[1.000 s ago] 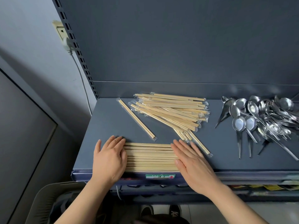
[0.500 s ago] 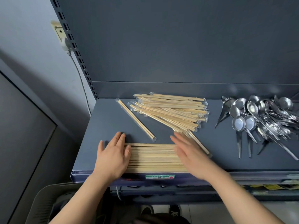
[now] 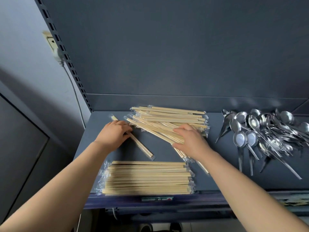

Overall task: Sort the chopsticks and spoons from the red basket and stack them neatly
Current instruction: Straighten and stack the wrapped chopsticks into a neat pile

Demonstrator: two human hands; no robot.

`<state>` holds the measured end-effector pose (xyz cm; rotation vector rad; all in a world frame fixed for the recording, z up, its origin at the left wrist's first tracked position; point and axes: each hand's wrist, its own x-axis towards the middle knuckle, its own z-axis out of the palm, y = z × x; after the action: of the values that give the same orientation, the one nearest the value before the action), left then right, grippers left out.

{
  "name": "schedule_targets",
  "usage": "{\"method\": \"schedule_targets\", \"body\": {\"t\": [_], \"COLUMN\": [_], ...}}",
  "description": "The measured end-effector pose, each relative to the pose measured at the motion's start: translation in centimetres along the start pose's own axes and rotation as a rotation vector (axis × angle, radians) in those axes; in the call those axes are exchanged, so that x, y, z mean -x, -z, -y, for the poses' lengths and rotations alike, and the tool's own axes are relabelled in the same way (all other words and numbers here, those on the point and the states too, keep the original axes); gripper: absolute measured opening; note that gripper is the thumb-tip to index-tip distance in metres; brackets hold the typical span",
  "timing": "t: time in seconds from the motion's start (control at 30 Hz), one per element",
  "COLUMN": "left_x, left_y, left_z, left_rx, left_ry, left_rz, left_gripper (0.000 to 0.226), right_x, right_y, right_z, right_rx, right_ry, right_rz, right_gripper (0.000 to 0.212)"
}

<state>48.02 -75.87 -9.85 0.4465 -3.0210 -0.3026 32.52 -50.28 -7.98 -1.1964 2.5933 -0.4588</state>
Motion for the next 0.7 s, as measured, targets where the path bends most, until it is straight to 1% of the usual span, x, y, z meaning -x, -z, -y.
{"method": "schedule_targets", "body": {"t": [0.07,0.1,0.2,0.3,0.37,0.43,0.47,0.53,0.6,0.63,0.67,0.7], "left_x": [0.5,0.8,1.6,1.9,2.0,2.2,2.3,2.4,2.3,2.2,2.1,2.0], "left_y": [-0.3,-0.4,-0.7,-1.1,-1.1,-1.0,-0.8,-0.2,0.4,0.6,0.8,0.8], "left_z": [0.0,-0.2,-1.4,-2.9,-3.7,-4.2,-4.3,-4.0,-2.9,-2.2,-1.5,-1.0], "left_rx": [0.027,0.048,0.132,0.249,0.349,0.485,0.563,0.650,0.634,0.626,0.627,0.639], "left_ry": [-0.033,-0.047,-0.085,-0.100,-0.057,0.050,0.121,0.244,0.368,0.425,0.469,0.485], "left_rz": [-0.044,-0.032,0.008,0.024,0.054,0.053,0.026,-0.131,-0.324,-0.362,-0.341,-0.272], "left_gripper": [0.015,0.013,0.012,0.009,0.010,0.014,0.015,0.014,0.022,0.033,0.048,0.063], "right_x": [-0.4,-0.6,-1.4,-2.1,-2.5,-2.8,-2.9,-3.1,-3.1,-3.1,-3.1,-3.1], "right_y": [0.0,0.1,0.2,0.5,0.6,0.8,0.9,1.1,1.3,1.4,1.4,1.4], "right_z": [-0.1,-0.1,0.1,-0.1,-0.4,-0.6,-0.6,-0.6,-0.6,-0.5,-0.5,-0.3], "right_rx": [0.002,0.003,-0.008,-0.027,-0.054,-0.094,-0.101,-0.095,-0.086,-0.083,-0.075,-0.068], "right_ry": [-0.005,-0.002,0.013,0.016,0.014,0.011,0.012,0.019,0.025,0.027,0.025,0.028], "right_rz": [-0.009,-0.008,0.007,-0.003,-0.015,-0.022,-0.015,0.020,0.051,0.060,0.070,0.076], "right_gripper": [0.052,0.047,0.032,0.029,0.028,0.030,0.031,0.031,0.028,0.026,0.025,0.024]}}
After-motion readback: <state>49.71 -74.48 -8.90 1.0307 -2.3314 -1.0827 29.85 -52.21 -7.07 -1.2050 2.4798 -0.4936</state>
